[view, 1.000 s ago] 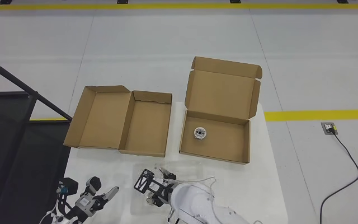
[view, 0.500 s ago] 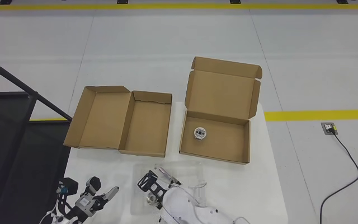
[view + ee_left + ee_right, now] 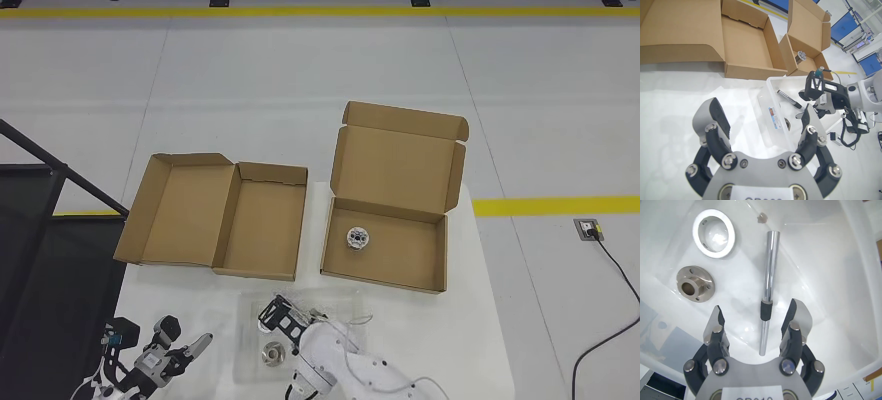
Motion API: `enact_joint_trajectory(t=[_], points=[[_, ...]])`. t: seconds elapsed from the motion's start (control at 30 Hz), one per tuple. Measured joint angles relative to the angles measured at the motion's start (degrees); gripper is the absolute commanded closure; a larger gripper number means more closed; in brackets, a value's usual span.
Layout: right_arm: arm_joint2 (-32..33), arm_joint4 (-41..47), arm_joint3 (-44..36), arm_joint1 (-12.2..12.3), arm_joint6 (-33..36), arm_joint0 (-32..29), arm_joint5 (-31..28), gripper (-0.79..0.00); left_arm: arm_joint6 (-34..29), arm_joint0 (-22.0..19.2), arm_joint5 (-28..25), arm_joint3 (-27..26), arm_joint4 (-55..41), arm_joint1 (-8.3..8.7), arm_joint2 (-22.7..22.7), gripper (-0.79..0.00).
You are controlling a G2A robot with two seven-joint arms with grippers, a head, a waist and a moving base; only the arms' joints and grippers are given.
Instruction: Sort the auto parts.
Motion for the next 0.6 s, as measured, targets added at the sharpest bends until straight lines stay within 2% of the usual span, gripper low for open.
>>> enact_joint_trajectory(t=[0.1,0.27,0.37,0.4,0.47,0.6], points=[[0.94,-0.52,-0.30,0.06,0.94,-0.51,-0.29,-0.659,0.00,0.00,0.00,0.00,0.00,0.00,0.00,-0.785],[2.12,-1.37,-0.20,-0.04,1.31,-0.84,-1.28,-0.603,0.00,0.00,0.00,0.00,0.00,0.00,0.00,-0.785],[2.67,-1.20,0.80,-0.33,1.41,-0.53,-1.74,-0.493,0.00,0.00,0.00,0.00,0.00,0.00,0.00,-0.785],[2.84,-1.08,1.11,-0.43,1.34,-0.39,-1.93,-0.379,0.00,0.00,0.00,0.00,0.00,0.00,0.00,-0.785],[3.27,-0.75,1.88,-0.63,1.01,-0.09,-2.42,-0.345,0.00,0.00,0.00,0.00,0.00,0.00,0.00,-0.785],[4.03,-0.10,3.18,-0.97,0.41,0.37,-3.41,-0.360,0.00,0.00,0.00,0.00,0.00,0.00,0.00,-0.785]])
